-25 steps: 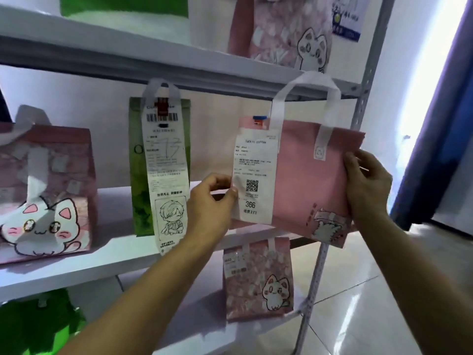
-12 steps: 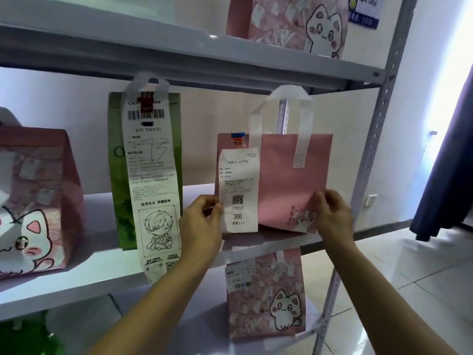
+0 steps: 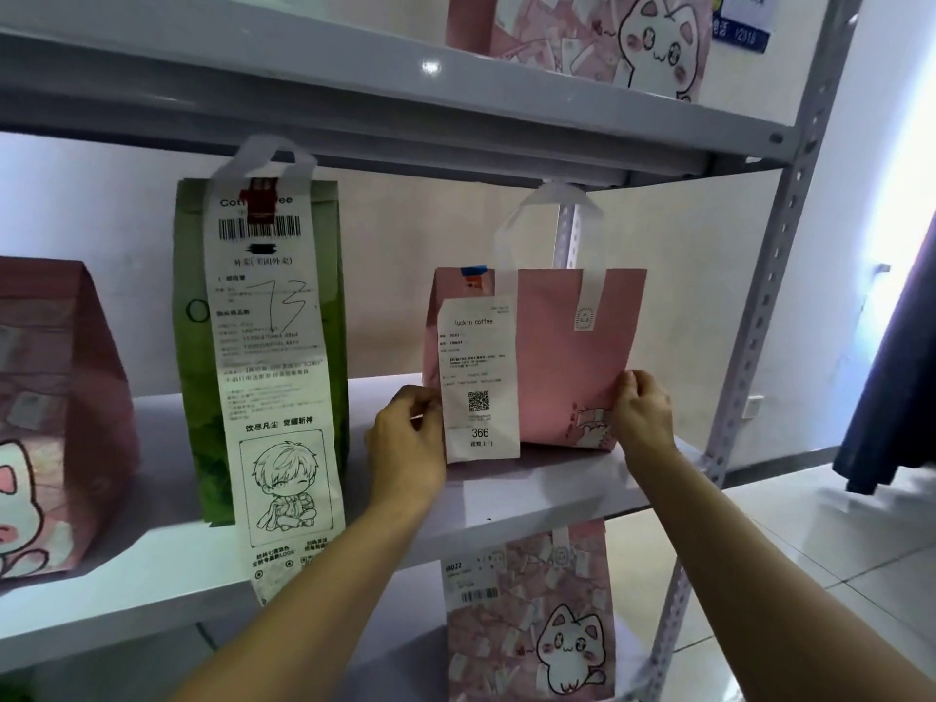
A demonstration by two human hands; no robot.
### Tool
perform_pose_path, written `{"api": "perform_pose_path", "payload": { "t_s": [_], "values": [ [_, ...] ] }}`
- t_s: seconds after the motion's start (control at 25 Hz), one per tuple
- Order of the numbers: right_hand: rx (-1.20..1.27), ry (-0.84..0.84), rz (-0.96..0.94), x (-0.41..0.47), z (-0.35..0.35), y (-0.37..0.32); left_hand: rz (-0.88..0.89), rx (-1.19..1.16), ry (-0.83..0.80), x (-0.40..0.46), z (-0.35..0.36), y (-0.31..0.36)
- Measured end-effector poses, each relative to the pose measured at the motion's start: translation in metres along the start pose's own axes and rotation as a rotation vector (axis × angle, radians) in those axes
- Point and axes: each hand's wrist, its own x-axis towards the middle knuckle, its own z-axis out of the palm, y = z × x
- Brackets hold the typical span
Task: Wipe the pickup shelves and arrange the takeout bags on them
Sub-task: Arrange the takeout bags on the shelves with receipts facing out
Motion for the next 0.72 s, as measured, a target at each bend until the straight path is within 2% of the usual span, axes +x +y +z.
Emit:
{"api": "perform_pose_path", "payload": {
  "t_s": [0.12,0.32,0.6,0.72],
  "values": [
    [-0.016,0.012,-0.014,0.004,-0.002,0.003,-0.022,0.062,0.015,0.004,0.002,0.002],
    [-0.049,0.055,-0.050,0.001,-0.002,0.001,-0.004,0.025,-0.039,-0.002,0.003,0.008],
    [-0.062,0.023,0.008,-0.013,-0.004,-0.001,-0.039,-0.049,-0.287,-0.014,-0.001,0.016],
    [-0.090,0.062,0.019,-0.019,-0.007,-0.003,-0.050,-0.040,-0.354,-0.016,-0.008,0.019]
  ]
}}
